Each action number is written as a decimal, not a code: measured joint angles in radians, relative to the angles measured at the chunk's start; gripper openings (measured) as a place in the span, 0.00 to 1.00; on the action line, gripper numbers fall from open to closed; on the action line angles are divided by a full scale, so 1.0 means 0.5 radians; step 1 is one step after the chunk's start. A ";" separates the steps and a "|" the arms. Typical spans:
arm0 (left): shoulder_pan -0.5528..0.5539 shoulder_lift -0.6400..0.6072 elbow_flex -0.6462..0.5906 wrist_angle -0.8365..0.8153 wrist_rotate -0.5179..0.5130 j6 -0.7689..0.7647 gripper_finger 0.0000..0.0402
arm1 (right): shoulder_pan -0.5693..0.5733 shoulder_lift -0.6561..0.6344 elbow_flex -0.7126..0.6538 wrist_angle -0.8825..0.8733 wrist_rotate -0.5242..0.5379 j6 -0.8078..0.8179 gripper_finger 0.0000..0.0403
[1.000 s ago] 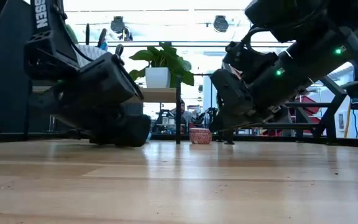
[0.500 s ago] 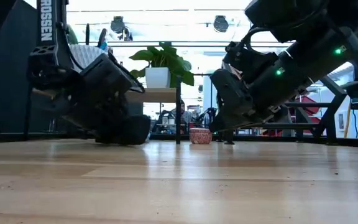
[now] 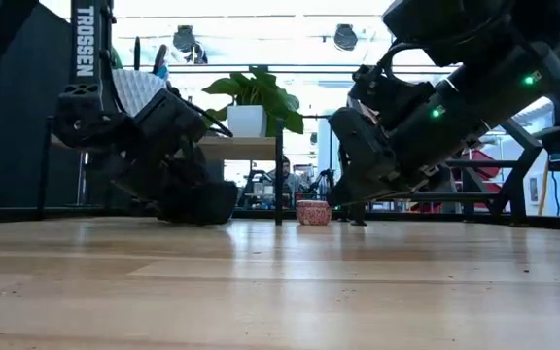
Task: Stock shelves
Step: Put the blue calculator under the shelf, then put the red scented candle under the shelf
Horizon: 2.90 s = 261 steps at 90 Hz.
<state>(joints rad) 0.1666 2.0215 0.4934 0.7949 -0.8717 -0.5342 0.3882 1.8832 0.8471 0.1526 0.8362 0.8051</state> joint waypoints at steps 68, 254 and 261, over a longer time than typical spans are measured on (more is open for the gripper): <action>-0.681 -0.525 0.068 0.000 0.551 0.047 0.30 | -0.003 -0.094 0.010 -0.031 -0.157 -0.274 0.00; -0.981 -1.410 0.072 -1.145 0.642 0.236 0.30 | -1.495 -0.014 1.461 -1.876 -1.399 -2.121 0.79; -0.981 -1.410 0.072 -1.144 0.642 0.235 0.30 | -1.496 -0.049 1.462 -1.895 -1.399 -2.157 0.79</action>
<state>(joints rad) -0.3237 1.3167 0.5297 0.2230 -0.5506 -0.4167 -0.3599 1.8585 1.5780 -0.7951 0.1364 -0.2733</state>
